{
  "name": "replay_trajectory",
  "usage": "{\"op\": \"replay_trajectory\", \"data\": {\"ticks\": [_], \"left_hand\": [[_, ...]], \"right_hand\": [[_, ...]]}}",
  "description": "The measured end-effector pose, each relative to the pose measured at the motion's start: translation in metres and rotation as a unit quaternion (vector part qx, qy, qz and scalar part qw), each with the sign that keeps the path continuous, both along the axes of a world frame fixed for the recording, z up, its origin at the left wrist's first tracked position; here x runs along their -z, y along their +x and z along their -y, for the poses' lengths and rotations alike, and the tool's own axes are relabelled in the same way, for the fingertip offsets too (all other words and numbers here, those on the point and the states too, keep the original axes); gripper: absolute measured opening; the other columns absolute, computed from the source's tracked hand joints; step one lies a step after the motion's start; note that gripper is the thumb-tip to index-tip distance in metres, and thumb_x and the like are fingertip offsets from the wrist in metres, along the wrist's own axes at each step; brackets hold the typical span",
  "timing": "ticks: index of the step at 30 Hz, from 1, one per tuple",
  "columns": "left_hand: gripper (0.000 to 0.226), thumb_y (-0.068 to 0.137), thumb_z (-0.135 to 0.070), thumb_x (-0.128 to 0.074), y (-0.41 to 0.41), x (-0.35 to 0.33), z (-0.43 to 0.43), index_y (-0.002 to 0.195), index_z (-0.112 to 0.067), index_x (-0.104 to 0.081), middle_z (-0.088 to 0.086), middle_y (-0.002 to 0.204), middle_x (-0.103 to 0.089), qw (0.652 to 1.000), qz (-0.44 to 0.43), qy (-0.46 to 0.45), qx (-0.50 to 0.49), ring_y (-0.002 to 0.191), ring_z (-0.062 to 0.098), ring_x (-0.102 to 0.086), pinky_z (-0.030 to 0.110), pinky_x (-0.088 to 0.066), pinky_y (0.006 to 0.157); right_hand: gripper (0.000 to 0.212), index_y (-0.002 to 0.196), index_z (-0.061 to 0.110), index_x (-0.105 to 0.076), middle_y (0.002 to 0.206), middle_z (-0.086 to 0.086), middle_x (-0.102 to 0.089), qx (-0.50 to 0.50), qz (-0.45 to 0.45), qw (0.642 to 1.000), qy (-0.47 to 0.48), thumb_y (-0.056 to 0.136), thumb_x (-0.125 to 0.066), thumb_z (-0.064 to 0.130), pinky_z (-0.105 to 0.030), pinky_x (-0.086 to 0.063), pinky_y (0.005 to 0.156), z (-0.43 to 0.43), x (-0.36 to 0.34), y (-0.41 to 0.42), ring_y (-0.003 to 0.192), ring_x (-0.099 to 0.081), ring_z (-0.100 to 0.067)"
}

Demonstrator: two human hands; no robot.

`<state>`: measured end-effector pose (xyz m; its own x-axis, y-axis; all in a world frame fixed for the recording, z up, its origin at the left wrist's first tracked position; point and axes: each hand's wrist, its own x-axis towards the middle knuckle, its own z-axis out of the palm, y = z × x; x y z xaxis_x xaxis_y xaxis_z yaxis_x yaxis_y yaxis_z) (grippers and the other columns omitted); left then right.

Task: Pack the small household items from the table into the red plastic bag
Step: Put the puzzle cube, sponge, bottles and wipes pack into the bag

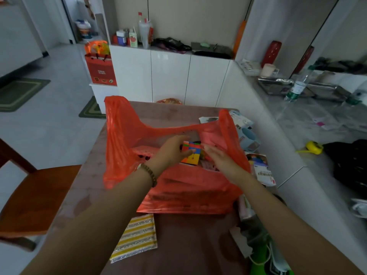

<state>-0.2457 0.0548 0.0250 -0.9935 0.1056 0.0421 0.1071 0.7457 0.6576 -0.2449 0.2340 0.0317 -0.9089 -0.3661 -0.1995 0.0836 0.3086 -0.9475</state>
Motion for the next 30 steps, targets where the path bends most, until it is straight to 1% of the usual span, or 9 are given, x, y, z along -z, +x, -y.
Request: {"op": "replay_trajectory", "data": {"ticks": [2,6,8,10,15,18,21,25,30], "left_hand": [[0.052,0.087,-0.032,-0.064,0.020,-0.009,0.005,0.134,-0.013,-0.050,0.007,0.139,-0.051,0.998,-0.031,0.058,-0.020,0.124,0.022,-0.050,0.030,-0.044,0.097],[0.028,0.087,-0.027,-0.064,0.081,-0.024,0.030,0.113,-0.016,-0.065,-0.001,0.104,-0.071,0.979,-0.012,0.201,-0.032,0.092,0.008,-0.067,0.022,-0.053,0.079],[0.013,0.089,-0.026,-0.061,0.116,-0.020,0.052,0.097,-0.020,-0.069,-0.006,0.083,-0.073,0.970,0.076,0.230,-0.037,0.078,0.007,-0.068,0.023,-0.055,0.072],[0.011,0.091,-0.021,-0.058,0.147,0.000,0.075,0.093,-0.016,-0.068,-0.002,0.088,-0.073,0.946,0.209,0.235,-0.075,0.082,0.017,-0.069,0.030,-0.056,0.077],[0.056,0.088,-0.044,-0.058,0.193,0.103,0.116,0.127,-0.005,-0.048,0.013,0.130,-0.056,0.912,0.362,-0.017,-0.194,0.113,0.026,-0.058,0.032,-0.045,0.093],[0.067,0.085,-0.047,-0.061,0.202,0.143,0.118,0.126,0.004,-0.046,0.016,0.126,-0.057,0.903,0.359,0.013,-0.237,0.114,0.031,-0.058,0.032,-0.046,0.090],[0.051,0.081,-0.036,-0.070,0.208,0.147,0.115,0.113,0.001,-0.057,0.022,0.113,-0.066,0.866,0.369,0.188,-0.279,0.097,0.032,-0.066,0.044,-0.054,0.089],[0.021,0.086,-0.030,-0.066,0.214,0.105,0.115,0.099,-0.014,-0.064,0.005,0.096,-0.070,0.869,0.361,0.287,-0.181,0.075,0.011,-0.069,0.021,-0.058,0.062],[0.023,0.089,-0.018,-0.062,0.188,0.023,0.099,0.113,-0.016,-0.063,-0.002,0.103,-0.071,0.911,0.216,0.349,-0.025,0.085,0.007,-0.071,0.019,-0.056,0.067]], "right_hand": [[0.033,0.129,0.015,-0.051,0.108,0.010,-0.058,0.008,-0.004,0.999,-0.037,0.100,-0.039,0.025,0.002,-0.042,0.067,0.004,-0.012,0.010,0.096,-0.059,0.005],[0.035,0.130,0.022,-0.056,0.127,0.005,-0.062,-0.060,-0.003,0.994,-0.096,0.096,-0.048,0.029,-0.026,-0.045,0.100,0.011,-0.025,0.036,0.117,-0.058,-0.006],[0.033,0.127,0.016,-0.056,0.127,0.000,-0.063,-0.092,0.050,0.984,-0.142,0.096,-0.048,0.019,-0.027,-0.046,0.101,0.020,-0.016,0.058,0.119,-0.059,-0.013],[0.030,0.122,0.013,-0.060,0.118,-0.001,-0.067,-0.135,0.104,0.975,-0.141,0.094,-0.051,0.015,-0.027,-0.048,0.099,0.034,0.004,0.085,0.113,-0.062,-0.016],[0.033,0.121,0.002,-0.057,0.121,-0.013,-0.062,-0.052,0.185,0.980,0.045,0.090,-0.060,0.013,-0.009,-0.046,0.071,0.077,0.100,0.142,0.092,-0.059,-0.009],[0.045,0.128,0.001,-0.046,0.115,-0.011,-0.057,0.067,0.269,0.960,0.025,0.088,-0.063,0.013,-0.018,-0.045,0.071,0.097,0.143,0.161,0.098,-0.053,-0.017],[0.042,0.125,0.004,-0.051,0.109,-0.007,-0.061,0.074,0.334,0.940,-0.005,0.088,-0.064,0.017,-0.024,-0.052,0.069,0.106,0.156,0.168,0.094,-0.059,-0.016],[0.021,0.105,0.015,-0.062,0.101,-0.004,-0.068,0.024,0.307,0.950,-0.044,0.085,-0.067,0.016,-0.024,-0.056,0.066,0.097,0.126,0.167,0.088,-0.066,-0.013],[0.027,0.109,0.017,-0.064,0.103,-0.001,-0.074,-0.003,0.151,0.985,-0.079,0.081,-0.067,0.019,-0.028,-0.058,0.078,0.059,0.033,0.141,0.095,-0.070,-0.016]]}}
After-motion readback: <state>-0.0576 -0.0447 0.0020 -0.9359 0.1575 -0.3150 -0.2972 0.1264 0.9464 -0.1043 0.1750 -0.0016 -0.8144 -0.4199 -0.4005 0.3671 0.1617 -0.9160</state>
